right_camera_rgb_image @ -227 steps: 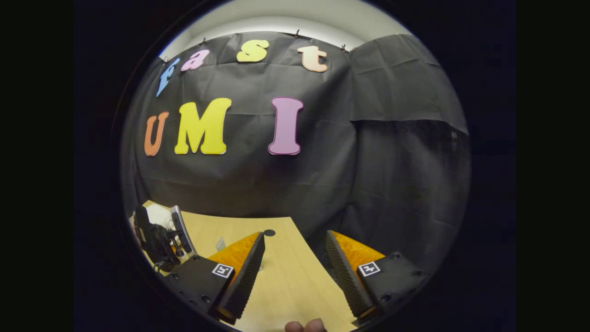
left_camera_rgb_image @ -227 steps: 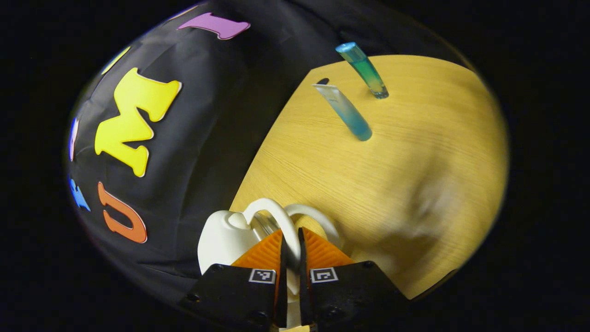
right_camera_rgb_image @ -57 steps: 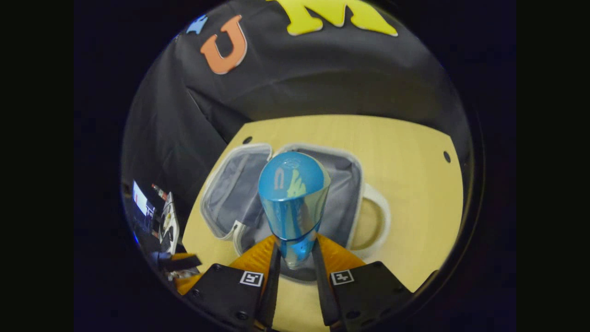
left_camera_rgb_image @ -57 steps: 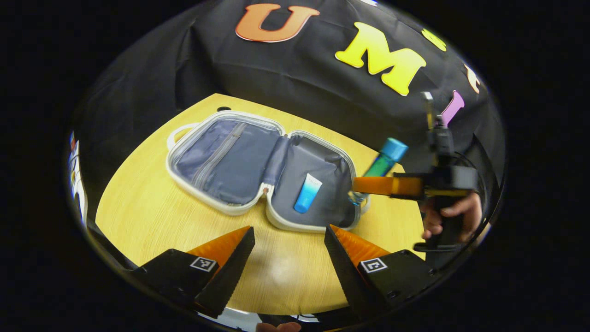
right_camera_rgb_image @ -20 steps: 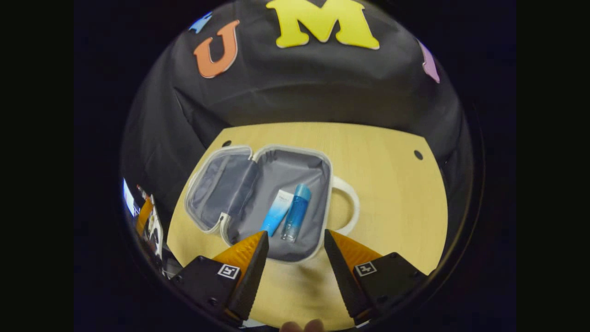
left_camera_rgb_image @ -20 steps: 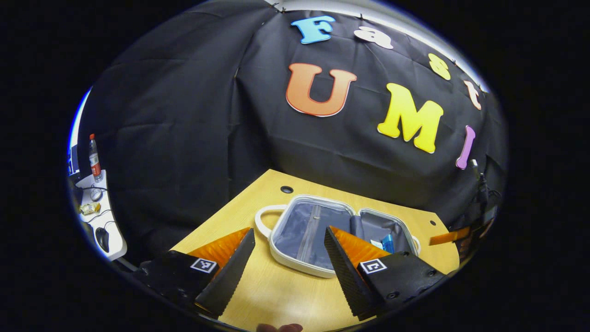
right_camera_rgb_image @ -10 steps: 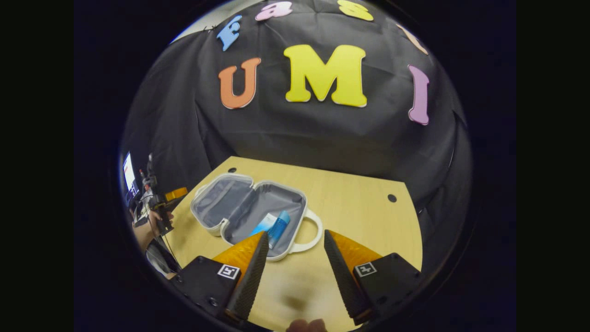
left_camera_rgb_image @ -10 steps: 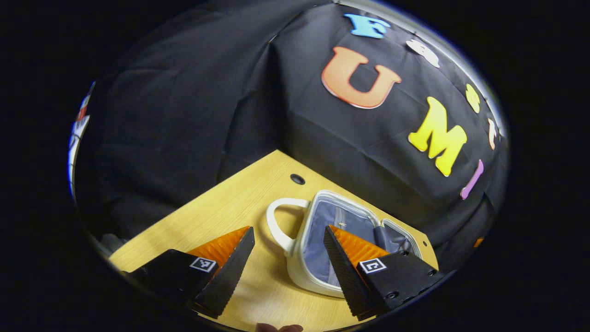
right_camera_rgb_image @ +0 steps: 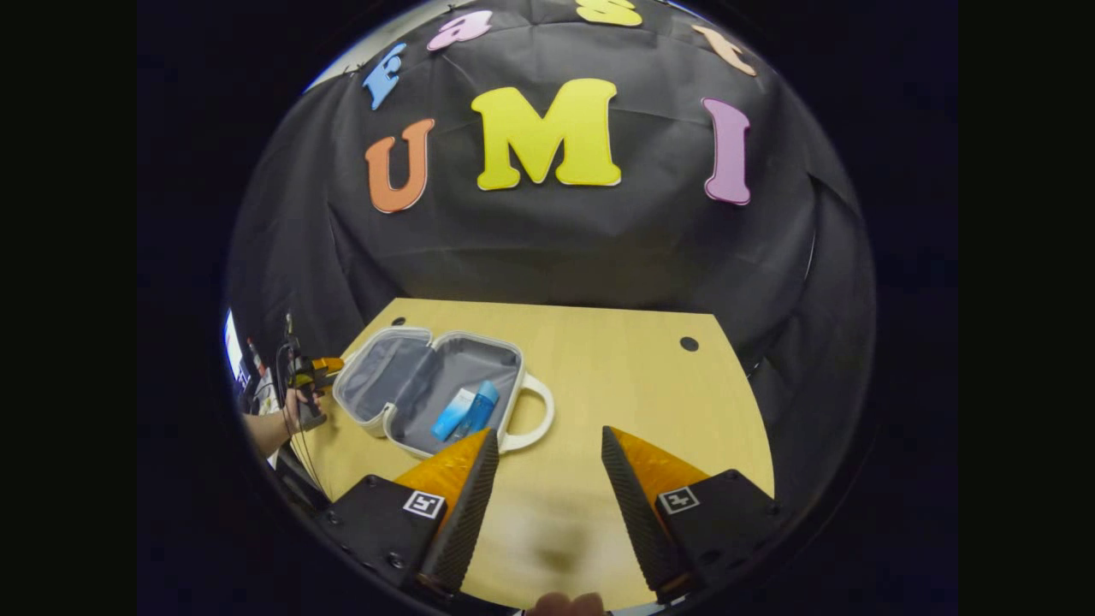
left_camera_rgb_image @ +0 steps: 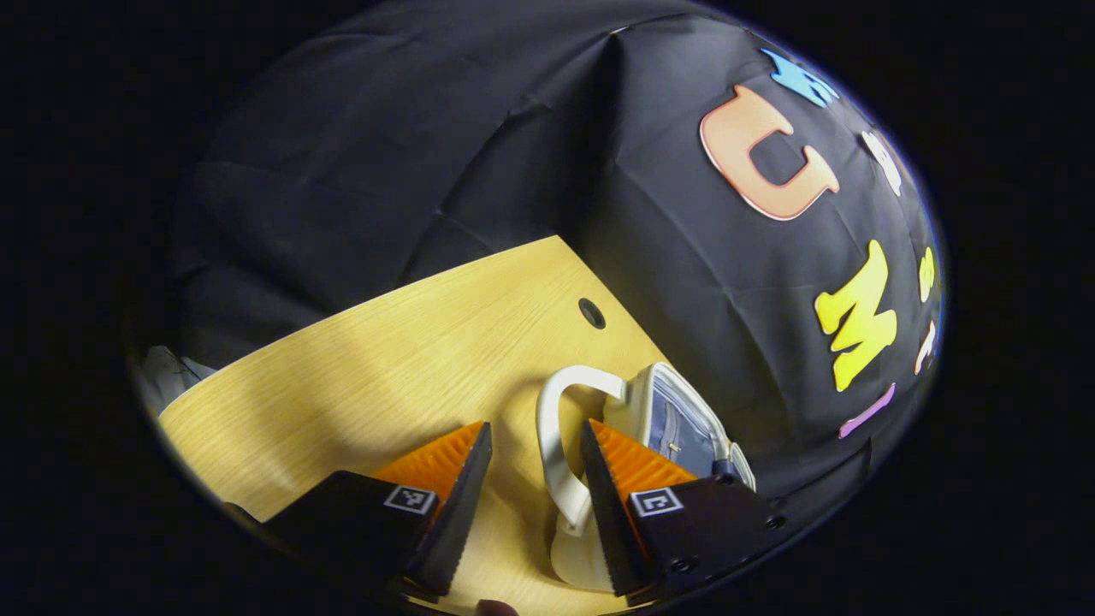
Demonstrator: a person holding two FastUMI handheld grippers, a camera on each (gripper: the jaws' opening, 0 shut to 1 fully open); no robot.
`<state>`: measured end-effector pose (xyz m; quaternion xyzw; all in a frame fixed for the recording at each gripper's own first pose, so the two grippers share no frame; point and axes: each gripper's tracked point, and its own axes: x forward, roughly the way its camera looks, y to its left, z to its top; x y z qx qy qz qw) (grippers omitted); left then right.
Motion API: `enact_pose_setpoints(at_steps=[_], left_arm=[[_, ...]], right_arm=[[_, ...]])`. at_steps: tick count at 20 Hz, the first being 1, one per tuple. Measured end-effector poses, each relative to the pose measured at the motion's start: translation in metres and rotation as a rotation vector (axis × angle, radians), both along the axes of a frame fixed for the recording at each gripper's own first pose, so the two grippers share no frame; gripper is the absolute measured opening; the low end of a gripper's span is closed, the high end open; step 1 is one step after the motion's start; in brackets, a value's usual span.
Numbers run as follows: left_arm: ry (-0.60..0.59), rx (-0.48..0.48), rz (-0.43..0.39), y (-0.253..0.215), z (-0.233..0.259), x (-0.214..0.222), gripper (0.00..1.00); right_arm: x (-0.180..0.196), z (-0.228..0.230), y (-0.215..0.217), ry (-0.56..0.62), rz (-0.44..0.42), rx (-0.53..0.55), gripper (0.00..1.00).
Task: First open the suitcase, pack the skin care products into it, and then close the suitcase.
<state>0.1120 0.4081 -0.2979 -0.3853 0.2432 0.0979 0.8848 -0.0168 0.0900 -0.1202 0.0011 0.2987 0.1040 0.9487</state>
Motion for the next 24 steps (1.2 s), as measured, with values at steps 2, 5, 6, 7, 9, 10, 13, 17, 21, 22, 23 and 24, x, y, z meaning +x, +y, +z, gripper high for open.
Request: enact_pose_setpoints(at_steps=[2, 5, 6, 7, 9, 10, 13, 17, 21, 22, 23, 24], left_arm=[[0.025, -0.002, -0.019, -0.004, -0.004, 0.007, 0.51], [0.036, -0.029, -0.014, -0.007, -0.001, 0.013, 0.24], [0.031, -0.042, -0.004, -0.006, 0.002, 0.014, 0.22], [0.018, -0.058, 0.005, -0.005, 0.007, 0.014, 0.2], [0.005, -0.054, -0.005, -0.01, 0.018, 0.014, 0.13], [0.007, -0.029, -0.018, -0.011, 0.024, 0.012, 0.1], [-0.025, 0.056, -0.042, -0.014, 0.063, 0.014, 0.07], [-0.133, 0.141, -0.095, -0.041, 0.152, 0.018, 0.06], [-0.238, 0.314, -0.243, -0.113, 0.235, 0.022, 0.06], [-0.255, 0.368, -0.283, -0.138, 0.251, 0.022, 0.06], [-0.266, 0.421, -0.319, -0.163, 0.266, 0.025, 0.06], [-0.275, 0.466, -0.342, -0.187, 0.278, 0.026, 0.06]], right_arm=[[-0.001, 0.001, -0.006, -0.004, -0.017, -0.001, 0.7], [-0.001, 0.005, -0.013, -0.018, -0.044, 0.017, 0.72], [-0.002, 0.008, -0.016, -0.025, -0.05, 0.023, 0.72], [-0.002, 0.01, -0.019, -0.035, -0.056, 0.027, 0.72], [-0.003, 0.015, -0.023, -0.057, -0.059, 0.03, 0.72], [-0.004, 0.02, -0.024, -0.072, -0.06, 0.031, 0.7], [-0.002, 0.034, -0.033, -0.137, -0.071, 0.023, 0.72], [-0.001, 0.056, -0.046, -0.235, -0.111, 0.007, 0.7], [-0.005, 0.068, -0.052, -0.297, -0.129, 0.018, 0.72], [-0.009, 0.071, -0.052, -0.312, -0.127, 0.016, 0.72], [-0.012, 0.072, -0.053, -0.326, -0.125, 0.007, 0.73], [-0.015, 0.074, -0.055, -0.341, -0.126, -0.001, 0.73]])
